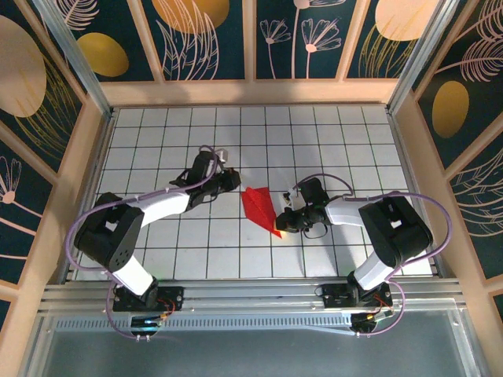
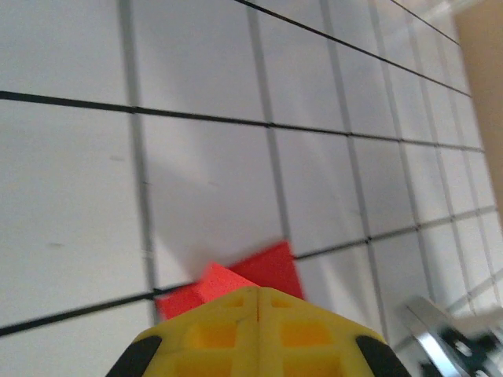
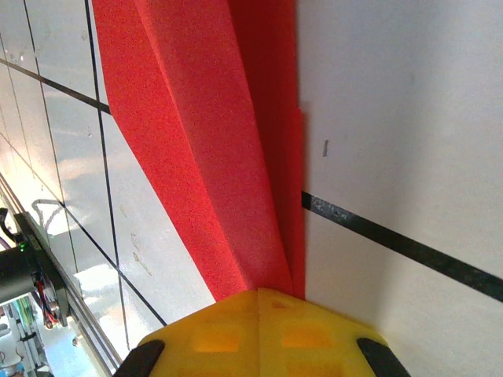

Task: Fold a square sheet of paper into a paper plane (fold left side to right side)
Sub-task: Fourth fold the wing at the center of the table.

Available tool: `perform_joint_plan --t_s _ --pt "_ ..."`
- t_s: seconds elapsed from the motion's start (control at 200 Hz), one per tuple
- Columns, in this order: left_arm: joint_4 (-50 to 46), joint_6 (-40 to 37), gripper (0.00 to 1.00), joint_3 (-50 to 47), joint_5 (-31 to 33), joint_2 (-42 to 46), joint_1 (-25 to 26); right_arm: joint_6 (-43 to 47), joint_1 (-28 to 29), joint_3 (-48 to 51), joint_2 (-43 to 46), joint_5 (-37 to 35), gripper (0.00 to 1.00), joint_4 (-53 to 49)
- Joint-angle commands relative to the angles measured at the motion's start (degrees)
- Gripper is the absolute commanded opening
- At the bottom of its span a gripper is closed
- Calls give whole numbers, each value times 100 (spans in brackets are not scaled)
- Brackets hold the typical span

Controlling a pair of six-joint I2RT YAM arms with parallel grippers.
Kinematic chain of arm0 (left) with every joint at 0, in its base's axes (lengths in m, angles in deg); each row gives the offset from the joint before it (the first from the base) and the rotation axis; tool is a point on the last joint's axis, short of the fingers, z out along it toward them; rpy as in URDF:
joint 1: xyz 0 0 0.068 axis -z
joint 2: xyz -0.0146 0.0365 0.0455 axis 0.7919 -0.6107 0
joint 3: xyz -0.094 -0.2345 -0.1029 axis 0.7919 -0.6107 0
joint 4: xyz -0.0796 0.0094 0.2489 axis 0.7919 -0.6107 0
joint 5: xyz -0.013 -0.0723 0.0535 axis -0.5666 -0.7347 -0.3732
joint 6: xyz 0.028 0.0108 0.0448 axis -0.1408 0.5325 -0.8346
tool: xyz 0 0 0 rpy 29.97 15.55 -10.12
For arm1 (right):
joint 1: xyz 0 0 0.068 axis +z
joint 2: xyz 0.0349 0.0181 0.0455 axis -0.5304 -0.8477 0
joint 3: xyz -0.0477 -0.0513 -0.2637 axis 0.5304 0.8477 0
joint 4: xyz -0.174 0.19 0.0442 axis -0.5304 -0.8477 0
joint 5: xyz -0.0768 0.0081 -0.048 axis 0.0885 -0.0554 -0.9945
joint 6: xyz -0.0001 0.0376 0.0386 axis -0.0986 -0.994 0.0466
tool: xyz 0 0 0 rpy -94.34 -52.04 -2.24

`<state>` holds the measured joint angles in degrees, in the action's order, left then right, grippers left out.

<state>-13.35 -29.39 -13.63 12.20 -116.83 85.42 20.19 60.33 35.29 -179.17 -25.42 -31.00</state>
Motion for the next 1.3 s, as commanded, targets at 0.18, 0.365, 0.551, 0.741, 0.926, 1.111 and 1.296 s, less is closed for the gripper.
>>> perform_joint_plan --t_s 0.18,0.365,0.551,0.741,0.926,1.111,1.296 --pt "495 363 6 67 -588 -757 621 46 2 190 -176 -1143 0 -870" --pt "235 112 6 461 -622 -1209 618 45 20 125 -213 -1181 0 -921" --pt "-58 54 6 523 -370 -1486 625 6 47 50 -198 -1165 0 -931" --pt "-361 25 6 543 -185 -1649 623 -46 64 -86 -117 -999 0 -907" --pt "-708 -52 5 633 41 -1737 623 -168 98 -371 68 -680 0 -834" --pt "-792 -18 4 633 139 -1765 620 -367 124 -638 436 -411 0 -772" --pt "-801 -36 2 632 139 -1765 623 -576 249 -855 363 -402 0 -468"
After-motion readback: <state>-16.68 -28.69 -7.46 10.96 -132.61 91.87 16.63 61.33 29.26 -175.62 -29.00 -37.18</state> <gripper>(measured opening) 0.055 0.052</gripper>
